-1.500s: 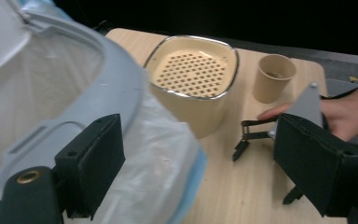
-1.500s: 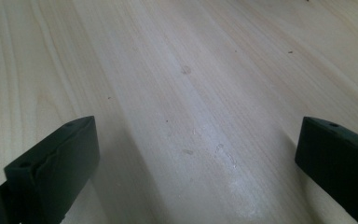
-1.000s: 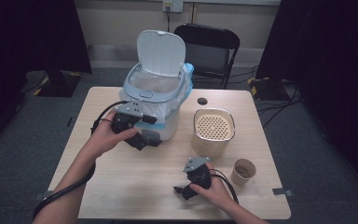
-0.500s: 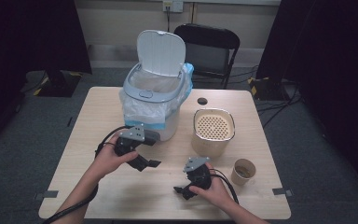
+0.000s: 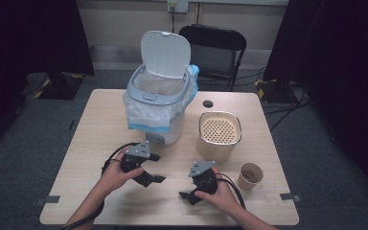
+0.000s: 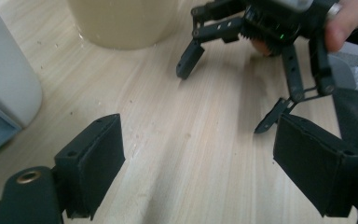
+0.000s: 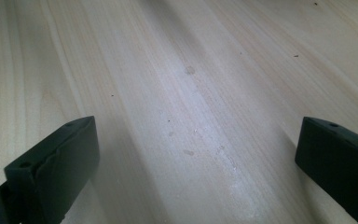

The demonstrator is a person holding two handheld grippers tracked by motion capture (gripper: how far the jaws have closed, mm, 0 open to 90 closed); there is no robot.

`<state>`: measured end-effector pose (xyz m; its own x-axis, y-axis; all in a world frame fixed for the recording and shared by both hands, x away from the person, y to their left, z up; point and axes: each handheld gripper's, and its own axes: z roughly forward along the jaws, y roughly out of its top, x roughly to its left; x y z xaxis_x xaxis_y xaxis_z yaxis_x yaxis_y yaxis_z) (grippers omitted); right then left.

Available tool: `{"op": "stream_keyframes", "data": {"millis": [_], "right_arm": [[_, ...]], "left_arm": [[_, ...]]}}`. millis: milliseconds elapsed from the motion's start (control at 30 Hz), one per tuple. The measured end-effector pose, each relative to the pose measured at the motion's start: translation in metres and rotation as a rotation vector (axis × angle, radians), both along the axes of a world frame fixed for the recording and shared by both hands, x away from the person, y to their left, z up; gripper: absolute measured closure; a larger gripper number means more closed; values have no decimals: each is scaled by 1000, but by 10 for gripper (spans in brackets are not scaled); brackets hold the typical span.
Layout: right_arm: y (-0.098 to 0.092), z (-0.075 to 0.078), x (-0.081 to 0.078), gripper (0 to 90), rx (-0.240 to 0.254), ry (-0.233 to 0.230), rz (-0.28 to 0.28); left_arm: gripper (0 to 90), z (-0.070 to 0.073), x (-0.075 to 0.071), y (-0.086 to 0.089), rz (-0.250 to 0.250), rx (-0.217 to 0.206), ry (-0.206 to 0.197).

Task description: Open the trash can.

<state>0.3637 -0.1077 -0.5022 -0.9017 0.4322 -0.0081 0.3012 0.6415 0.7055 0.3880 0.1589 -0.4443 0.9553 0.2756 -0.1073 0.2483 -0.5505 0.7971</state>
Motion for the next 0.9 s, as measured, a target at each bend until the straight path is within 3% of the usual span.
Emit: {"op": "stream_keyframes", "data": {"millis": [400,800,900], "right_arm": [[0,0,0,0,0,2,-2],[-1,0,0,0,1,3,8],[-1,1,2,1,-7,6,18]], "left_arm": [[158,-29,-3,-9,-14,48,-7],[158,-41,-3,-8,-13,71,-13],[158,-42,-3,-9,-22,100,-26]]}}
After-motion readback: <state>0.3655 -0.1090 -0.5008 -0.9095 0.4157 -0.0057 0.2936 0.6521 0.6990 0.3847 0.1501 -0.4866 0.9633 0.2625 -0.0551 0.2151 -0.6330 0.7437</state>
